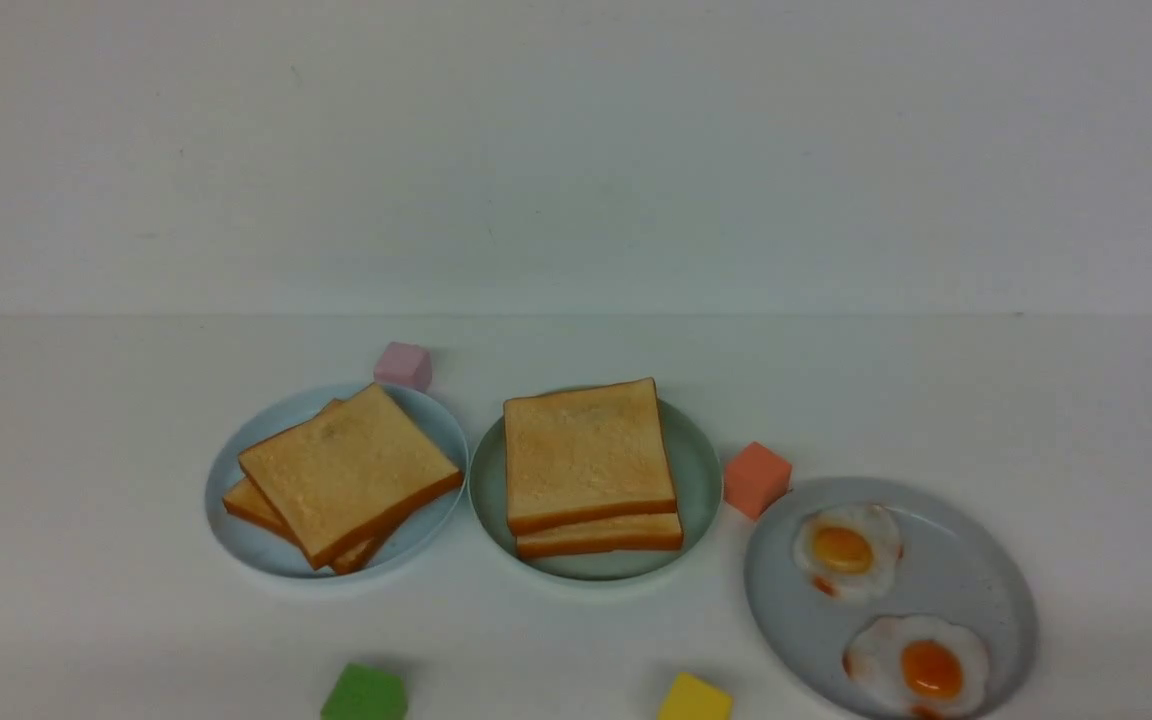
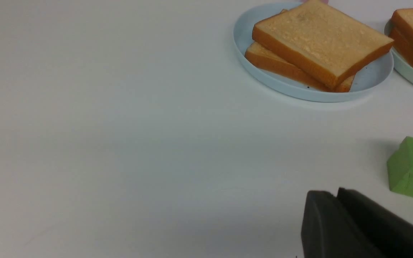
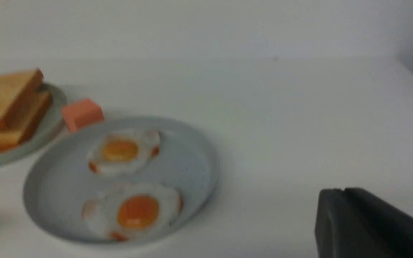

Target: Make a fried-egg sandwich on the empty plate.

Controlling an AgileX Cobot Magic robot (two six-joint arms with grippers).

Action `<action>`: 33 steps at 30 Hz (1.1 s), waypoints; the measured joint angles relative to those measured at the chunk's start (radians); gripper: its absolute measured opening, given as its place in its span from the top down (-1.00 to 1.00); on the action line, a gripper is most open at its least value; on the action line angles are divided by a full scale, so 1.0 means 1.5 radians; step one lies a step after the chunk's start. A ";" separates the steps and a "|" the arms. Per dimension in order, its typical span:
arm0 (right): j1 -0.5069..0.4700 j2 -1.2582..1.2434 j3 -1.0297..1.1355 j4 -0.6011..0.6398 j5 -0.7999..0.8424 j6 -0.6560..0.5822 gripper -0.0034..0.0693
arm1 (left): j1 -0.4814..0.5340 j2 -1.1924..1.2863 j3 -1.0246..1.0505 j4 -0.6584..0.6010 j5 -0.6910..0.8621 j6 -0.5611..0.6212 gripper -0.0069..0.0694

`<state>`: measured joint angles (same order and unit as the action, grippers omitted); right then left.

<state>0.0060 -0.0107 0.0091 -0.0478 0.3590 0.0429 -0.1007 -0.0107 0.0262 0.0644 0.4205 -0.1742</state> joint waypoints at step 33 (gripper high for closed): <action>-0.003 0.000 0.005 -0.012 0.023 -0.010 0.64 | 0.000 0.000 0.000 0.000 0.000 0.000 0.58</action>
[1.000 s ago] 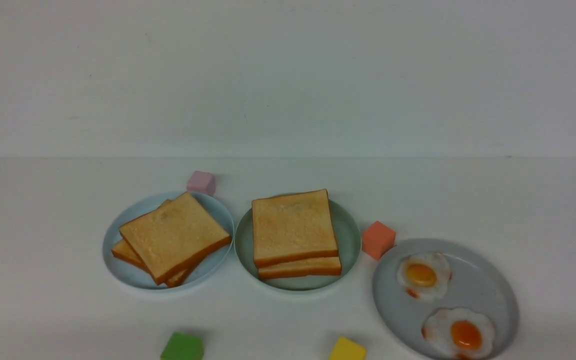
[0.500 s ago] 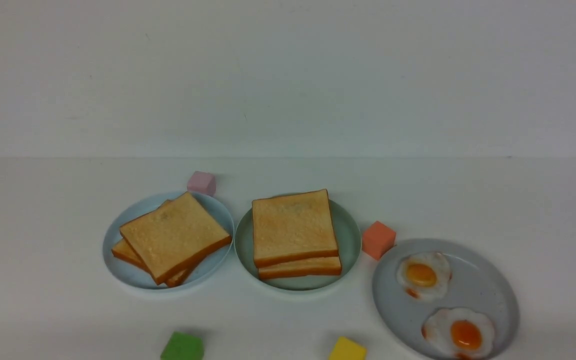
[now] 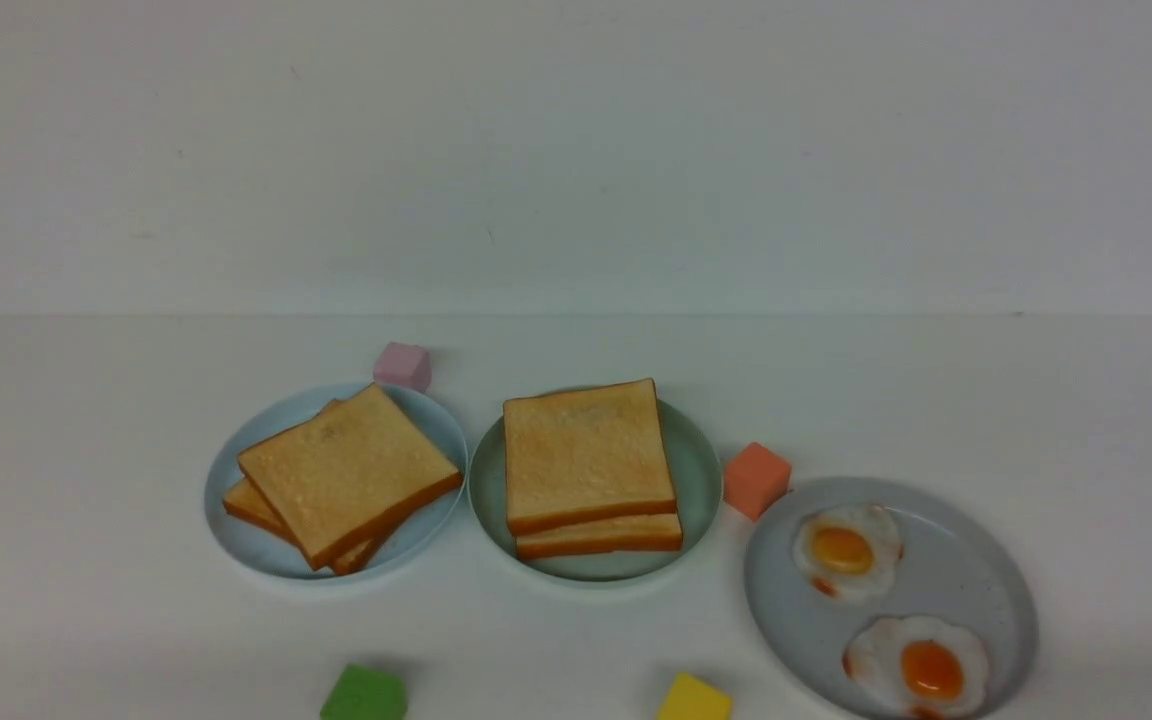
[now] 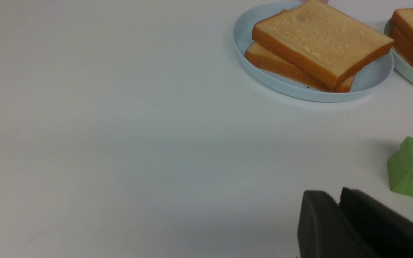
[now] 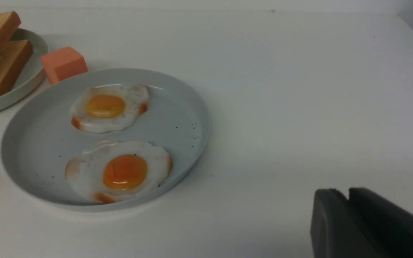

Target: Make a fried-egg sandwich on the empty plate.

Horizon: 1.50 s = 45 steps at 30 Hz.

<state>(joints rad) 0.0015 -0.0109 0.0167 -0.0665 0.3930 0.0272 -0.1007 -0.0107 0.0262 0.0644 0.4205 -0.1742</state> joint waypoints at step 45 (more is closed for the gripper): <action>0.000 0.000 0.000 0.000 0.000 -0.002 0.53 | 0.000 0.000 0.000 0.000 0.000 0.000 0.48</action>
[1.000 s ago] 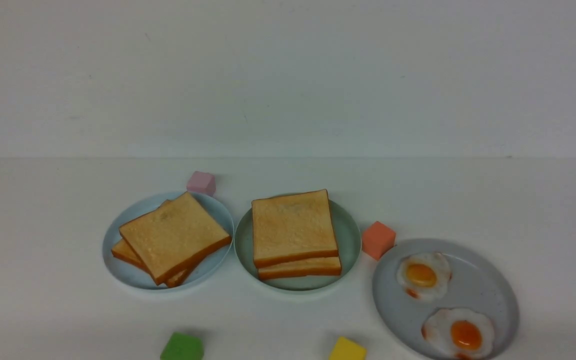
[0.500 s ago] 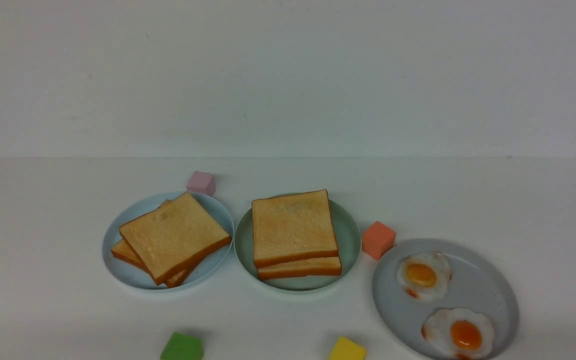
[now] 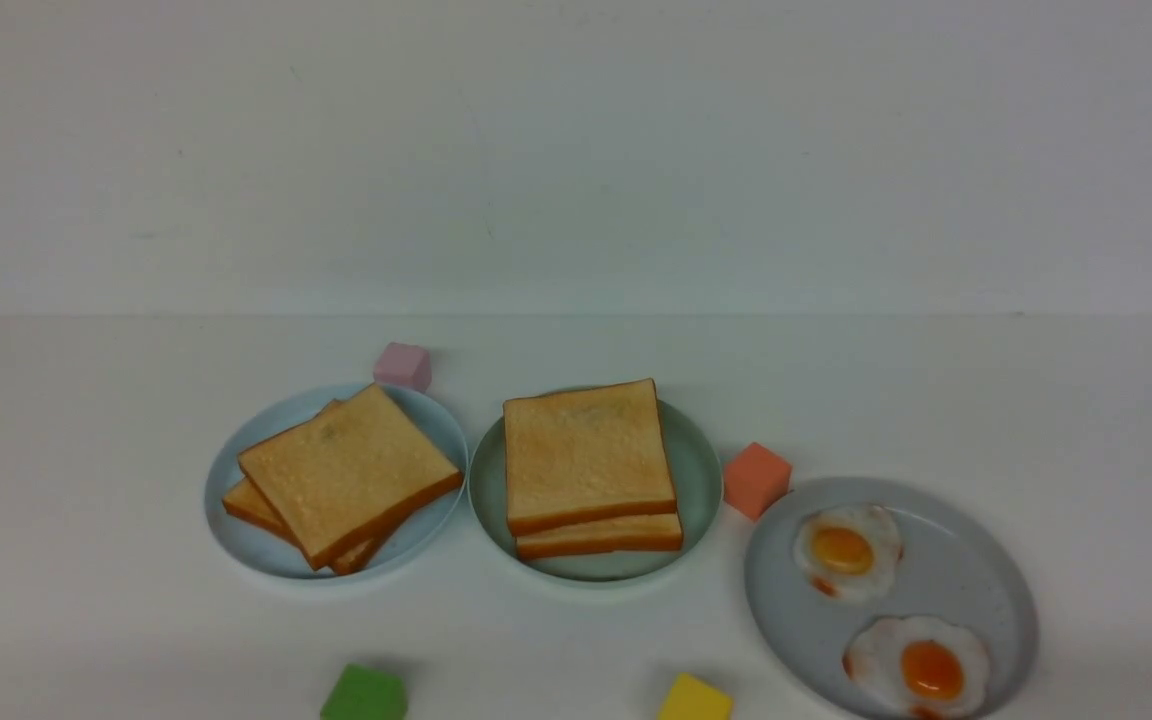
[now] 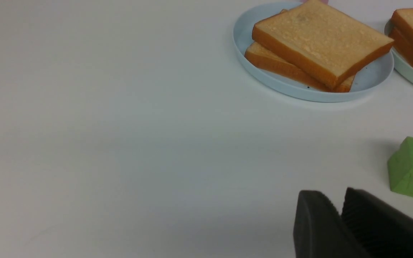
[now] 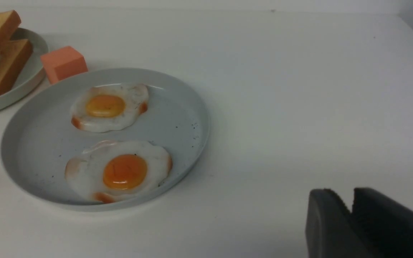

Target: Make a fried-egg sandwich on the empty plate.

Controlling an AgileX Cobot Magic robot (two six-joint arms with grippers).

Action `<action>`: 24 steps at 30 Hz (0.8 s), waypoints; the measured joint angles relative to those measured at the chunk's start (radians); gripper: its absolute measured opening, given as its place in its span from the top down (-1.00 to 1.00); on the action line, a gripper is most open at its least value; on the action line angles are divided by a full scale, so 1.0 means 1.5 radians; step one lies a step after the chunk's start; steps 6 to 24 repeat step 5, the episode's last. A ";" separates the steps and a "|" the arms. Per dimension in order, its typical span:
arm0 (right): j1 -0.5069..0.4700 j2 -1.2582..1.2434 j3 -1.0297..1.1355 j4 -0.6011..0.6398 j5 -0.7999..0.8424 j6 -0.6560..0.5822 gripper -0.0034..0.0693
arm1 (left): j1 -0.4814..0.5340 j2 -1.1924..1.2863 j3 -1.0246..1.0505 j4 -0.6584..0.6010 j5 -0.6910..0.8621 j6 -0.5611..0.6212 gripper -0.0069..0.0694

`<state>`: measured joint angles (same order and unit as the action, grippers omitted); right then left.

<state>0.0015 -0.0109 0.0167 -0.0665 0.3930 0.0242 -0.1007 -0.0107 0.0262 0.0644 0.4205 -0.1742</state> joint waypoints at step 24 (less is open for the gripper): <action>0.000 0.000 0.000 0.000 0.000 0.000 0.51 | 0.000 0.000 0.000 0.000 0.000 0.000 0.47</action>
